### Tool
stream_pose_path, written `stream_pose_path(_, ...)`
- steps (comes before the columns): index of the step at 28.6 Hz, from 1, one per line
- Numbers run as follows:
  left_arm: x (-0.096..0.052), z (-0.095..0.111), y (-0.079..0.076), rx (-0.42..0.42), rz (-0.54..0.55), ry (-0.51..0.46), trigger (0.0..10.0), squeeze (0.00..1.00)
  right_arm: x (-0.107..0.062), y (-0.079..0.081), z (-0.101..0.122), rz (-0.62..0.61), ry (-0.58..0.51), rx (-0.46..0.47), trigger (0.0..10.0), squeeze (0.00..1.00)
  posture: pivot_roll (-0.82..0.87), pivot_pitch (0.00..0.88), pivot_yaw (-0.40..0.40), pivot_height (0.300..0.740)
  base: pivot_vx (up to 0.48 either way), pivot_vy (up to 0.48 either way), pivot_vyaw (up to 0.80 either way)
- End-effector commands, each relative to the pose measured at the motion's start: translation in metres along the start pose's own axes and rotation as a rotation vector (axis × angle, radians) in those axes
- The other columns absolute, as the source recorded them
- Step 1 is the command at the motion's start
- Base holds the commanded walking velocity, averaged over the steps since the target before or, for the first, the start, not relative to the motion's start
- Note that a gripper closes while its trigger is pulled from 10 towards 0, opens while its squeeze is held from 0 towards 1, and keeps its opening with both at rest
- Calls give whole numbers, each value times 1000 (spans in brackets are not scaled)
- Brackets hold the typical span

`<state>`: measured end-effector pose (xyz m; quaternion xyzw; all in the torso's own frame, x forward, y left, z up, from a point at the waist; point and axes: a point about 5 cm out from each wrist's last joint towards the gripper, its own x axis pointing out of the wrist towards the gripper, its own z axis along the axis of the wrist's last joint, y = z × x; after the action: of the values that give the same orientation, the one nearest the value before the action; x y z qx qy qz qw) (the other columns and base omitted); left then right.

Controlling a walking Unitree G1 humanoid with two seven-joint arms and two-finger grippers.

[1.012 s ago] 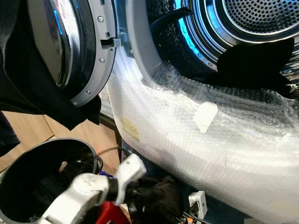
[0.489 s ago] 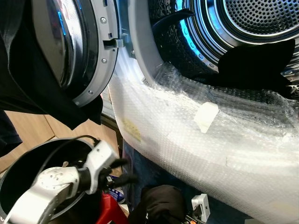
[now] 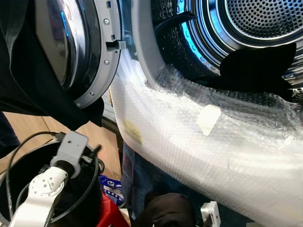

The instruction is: Clothes washing

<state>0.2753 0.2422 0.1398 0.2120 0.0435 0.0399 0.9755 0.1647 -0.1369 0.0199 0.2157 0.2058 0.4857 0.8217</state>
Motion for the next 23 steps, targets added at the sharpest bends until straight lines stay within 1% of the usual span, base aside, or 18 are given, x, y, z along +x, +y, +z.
stream_pose_path(1, 0, -4, 2, 28, 41, -14, 10000, 0, 0, 11, 18, 62, -39, -64, 0, 0, 26, 0, -24, 740, 0, 0, 0)
stream_pose_path(2, 0, -5, 0, 57, 41, -26, 10000, 0, -1, 16, 27, 70, -59, -86, 0, 0, 22, 0, -24, 740, 0, 0, 0)
stream_pose_path(3, -1, -8, -5, 56, 39, -42, 10000, 0, -2, 25, 43, 96, -103, -116, 0, 0, 13, 0, -22, 740, 0, 0, 0)
stream_pose_path(4, -1, -10, -6, 38, 71, -42, 10000, 0, 0, 41, 66, 165, -154, -166, 0, 0, 8, 0, -21, 740, 0, 0, 0)
stream_pose_path(5, -1, -11, -6, 35, 82, -45, 10000, 0, 0, 47, 72, 189, -165, -182, 0, 0, 8, 0, -21, 740, 0, 0, 0)
stream_pose_path(7, -2, -10, -5, 66, 111, -73, 10000, 0, 0, 63, 88, 261, -190, -233, 0, 0, 8, 0, -23, 740, 0, 0, 0)
stream_pose_path(8, -2, -10, -5, 66, 111, -73, 10000, 0, 0, 63, 88, 261, -190, -233, 0, 0, 8, 0, -23, 740, 0, 0, 0)
stream_pose_path(9, -2, -11, -1, 53, 162, -86, 10000, 0, 1, 75, 100, 303, -216, -265, 0, 0, 9, 0, -25, 740, 0, 0, 0)
stream_pose_path(10, -2, -11, -1, 53, 162, -86, 10000, 0, 1, 75, 100, 303, -216, -265, 0, 0, 9, 0, -25, 740, 0, 0, 0)
stream_pose_path(11, -3, -11, 4, 14, 214, -99, 10000, 0, 1, 85, 115, 339, -257, -297, 0, 0, 9, 0, -28, 740, 0, 0, 0)
stream_pose_path(12, -3, -11, 4, 14, 214, -99, 10000, 0, 1, 85, 115, 339, -257, -297, 0, 0, 9, 0, -28, 740, 0, 0, 0)
stream_pose_path(13, -3, -11, 6, 4, 229, -106, 10000, 0, 1, 90, 122, 354, -275, -310, 0, 0, 10, 0, -29, 740, 0, 0, 0)
stream_pose_path(14, -4, -12, 8, 6, 244, -106, 10000, 0, 1, 99, 137, 390, -322, -336, 0, 0, 10, 0, -30, 740, 0, 0, 0)
stream_pose_path(15, -4, -13, 8, 11, 247, -102, 10000, 0, 1, 103, 142, 402, -338, -343, 0, 0, 10, 0, -30, 740, 0, 0, 0)
stream_pose_path(17, -3, -15, 6, 3, 247, -98, 10000, 0, -1, 116, 164, 468, -421, -370, 0, 0, 10, 0, -30, 740, 0, 0, 0)
stream_pose_path(18, -3, -16, 5, 0, 240, -95, 10000, 0, -2, 120, 170, 492, -446, -377, 0, 0, 10, 0, -30, 740, 0, 0, 0)
stream_pose_path(19, -3, -16, 4, -1, 236, -94, 10000, 0, -3, 122, 174, 506, -459, -379, 0, 0, 10, 0, -30, 740, 0, 0, 0)
stream_pose_path(23, -1, -16, -3, -16, 214, -116, 10000, 0, -10, 131, 209, 551, -511, -456, 0, 0, 2, 0, -38, 740, 0, 0, 0)
